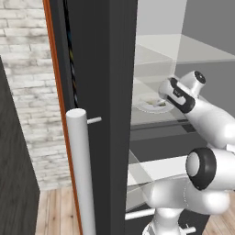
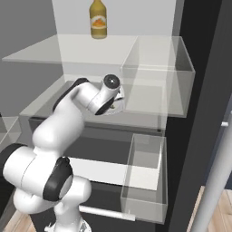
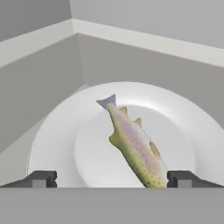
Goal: Retrieve the fish from the fridge and place it on the saucepan with marinade on the stove.
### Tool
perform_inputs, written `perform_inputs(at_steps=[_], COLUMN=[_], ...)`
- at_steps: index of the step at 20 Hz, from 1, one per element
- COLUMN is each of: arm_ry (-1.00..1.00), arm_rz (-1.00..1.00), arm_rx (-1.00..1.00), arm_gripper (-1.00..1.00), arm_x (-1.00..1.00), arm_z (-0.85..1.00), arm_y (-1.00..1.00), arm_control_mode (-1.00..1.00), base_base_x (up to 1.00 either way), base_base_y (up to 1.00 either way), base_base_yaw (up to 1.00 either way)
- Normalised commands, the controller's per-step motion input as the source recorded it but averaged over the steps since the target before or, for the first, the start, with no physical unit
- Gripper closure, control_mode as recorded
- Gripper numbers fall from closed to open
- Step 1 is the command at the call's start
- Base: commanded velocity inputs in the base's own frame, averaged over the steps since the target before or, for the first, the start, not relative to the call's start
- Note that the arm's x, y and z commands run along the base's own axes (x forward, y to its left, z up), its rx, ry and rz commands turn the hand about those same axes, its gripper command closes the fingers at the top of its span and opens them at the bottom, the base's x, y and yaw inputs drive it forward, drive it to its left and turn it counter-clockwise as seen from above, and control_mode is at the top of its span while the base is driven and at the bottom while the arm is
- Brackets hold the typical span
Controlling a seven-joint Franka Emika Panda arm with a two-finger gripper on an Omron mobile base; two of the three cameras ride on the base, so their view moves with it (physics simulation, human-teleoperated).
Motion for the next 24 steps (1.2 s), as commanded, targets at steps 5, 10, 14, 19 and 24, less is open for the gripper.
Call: perform_inputs(at_steps=[5,10,14,19,24], arm_ry=[0.00,0.03,0.02,0.01,0.00], arm_rz=[0.00,0.01,0.01,0.02,0.02], arm_rx=[0.00,0.00,0.00,0.00,0.00], arm_gripper=[-1.00,-1.00,-1.00,-1.00,-1.00], arm_x=[0.31,0.27,0.29,0.28,0.22], arm_z=[-0.06,-0.13,-0.14,-0.17,-0.21], arm_y=[0.00,0.00,0.00,0.00,0.00], arm_control_mode=[-1.00,-1.00,-1.00,-1.00,-1.00], base_base_x=[0.00,0.00,0.00,0.00,0.00], base_base_y=[0.00,0.00,0.00,0.00,0.00], base_base_yaw=[0.00,0.00,0.00,0.00,0.00])
